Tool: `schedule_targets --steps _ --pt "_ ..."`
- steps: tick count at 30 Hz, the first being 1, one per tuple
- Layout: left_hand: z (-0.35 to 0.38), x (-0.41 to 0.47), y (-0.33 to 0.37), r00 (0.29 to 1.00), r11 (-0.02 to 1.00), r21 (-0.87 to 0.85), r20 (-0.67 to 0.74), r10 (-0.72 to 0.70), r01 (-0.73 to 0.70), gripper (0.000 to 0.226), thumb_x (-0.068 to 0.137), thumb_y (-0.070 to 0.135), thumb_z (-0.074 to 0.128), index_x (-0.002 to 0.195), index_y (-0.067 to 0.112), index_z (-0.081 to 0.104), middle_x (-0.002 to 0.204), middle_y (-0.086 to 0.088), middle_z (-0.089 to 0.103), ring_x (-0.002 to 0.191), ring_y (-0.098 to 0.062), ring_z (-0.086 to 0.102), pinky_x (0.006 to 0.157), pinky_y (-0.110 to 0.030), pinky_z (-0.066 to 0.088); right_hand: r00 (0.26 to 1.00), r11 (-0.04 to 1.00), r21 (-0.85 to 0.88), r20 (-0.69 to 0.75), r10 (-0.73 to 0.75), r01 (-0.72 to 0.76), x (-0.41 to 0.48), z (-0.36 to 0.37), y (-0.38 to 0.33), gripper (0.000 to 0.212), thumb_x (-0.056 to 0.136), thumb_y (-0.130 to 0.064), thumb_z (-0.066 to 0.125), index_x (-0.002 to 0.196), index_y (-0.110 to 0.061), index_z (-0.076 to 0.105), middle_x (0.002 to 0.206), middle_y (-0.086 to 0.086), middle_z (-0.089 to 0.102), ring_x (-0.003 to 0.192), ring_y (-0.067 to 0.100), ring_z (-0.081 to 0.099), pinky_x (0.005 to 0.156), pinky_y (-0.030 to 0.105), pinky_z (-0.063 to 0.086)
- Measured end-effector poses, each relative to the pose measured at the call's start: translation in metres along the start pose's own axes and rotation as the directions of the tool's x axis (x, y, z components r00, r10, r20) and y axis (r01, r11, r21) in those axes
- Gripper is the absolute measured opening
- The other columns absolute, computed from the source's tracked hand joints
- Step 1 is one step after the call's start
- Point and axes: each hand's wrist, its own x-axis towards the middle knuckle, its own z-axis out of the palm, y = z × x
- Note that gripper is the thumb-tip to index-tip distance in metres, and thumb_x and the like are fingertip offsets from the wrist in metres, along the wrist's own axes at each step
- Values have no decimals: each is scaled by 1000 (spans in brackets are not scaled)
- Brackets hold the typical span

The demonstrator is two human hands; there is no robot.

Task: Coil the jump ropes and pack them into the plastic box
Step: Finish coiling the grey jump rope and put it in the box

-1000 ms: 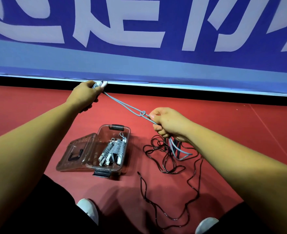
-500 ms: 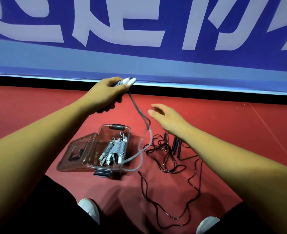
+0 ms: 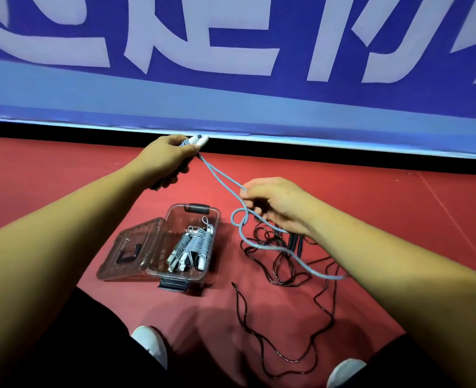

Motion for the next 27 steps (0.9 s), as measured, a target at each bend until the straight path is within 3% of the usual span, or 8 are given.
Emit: schedule_targets --steps 6,12,16,18,20,22,25,27 --pt "-10 15 -26 997 985 172 -81 -20 34 39 91 53 57 89 13 58 69 -7 58 49 -22 46 40 -23 32 992 995 -39 84 95 -92 -10 -1 -7 14 92 -14 55 79 -11 57 64 5 58 55 12 42 47 22 31" --pt "-33 20 -44 978 960 251 -193 -75 123 39 92 58 54 84 19 55 73 -9 59 46 -21 43 36 -18 30 994 988 -151 107 4 13 -19 -10 -8 26 92 -15 53 67 -11 60 71 11 64 72 19 56 72 36 42" --pt "-30 23 -52 977 937 310 -182 -108 161 37 95 56 51 90 19 55 74 -10 62 44 -22 44 37 -20 33 997 968 244 43 -71 58 -20 -12 -8 27 92 -6 46 67 -4 57 72 17 61 106 30 64 103 37 43" --pt "-27 23 -55 976 924 342 -190 -108 169 36 95 56 49 85 22 52 74 -11 62 44 -22 44 38 -20 34 995 909 417 88 -35 -5 -22 -13 -10 23 91 -11 45 74 -3 58 67 13 58 101 34 67 97 42 48" --pt "-29 24 -59 975 922 339 -183 -130 186 37 95 57 49 83 22 51 73 -11 61 44 -22 43 40 -21 35 999 916 401 53 6 -27 -25 -15 -13 26 90 -19 47 80 -1 63 61 7 55 76 29 69 74 37 56" --pt "-31 25 -66 971 923 321 -175 -164 214 40 95 58 50 83 20 52 72 -12 59 44 -21 41 42 -22 34 999 939 341 9 45 -45 -27 -17 -16 31 87 -26 49 80 0 65 54 2 51 51 18 56 51 26 44" --pt "-34 25 -73 963 920 299 -170 -209 252 41 95 59 50 85 19 53 70 -12 55 42 -20 38 42 -22 33 998 889 457 -35 49 -28 -28 -17 -19 31 82 -29 53 67 -3 60 48 2 41 45 16 37 51 26 29" --pt "-36 25 -77 957 913 299 -172 -234 277 39 96 58 49 86 20 52 68 -12 54 40 -20 36 43 -22 32 998 802 594 -60 -22 54 -27 -18 -24 29 80 -28 54 63 -4 55 46 4 36 54 23 51 64 30 44"
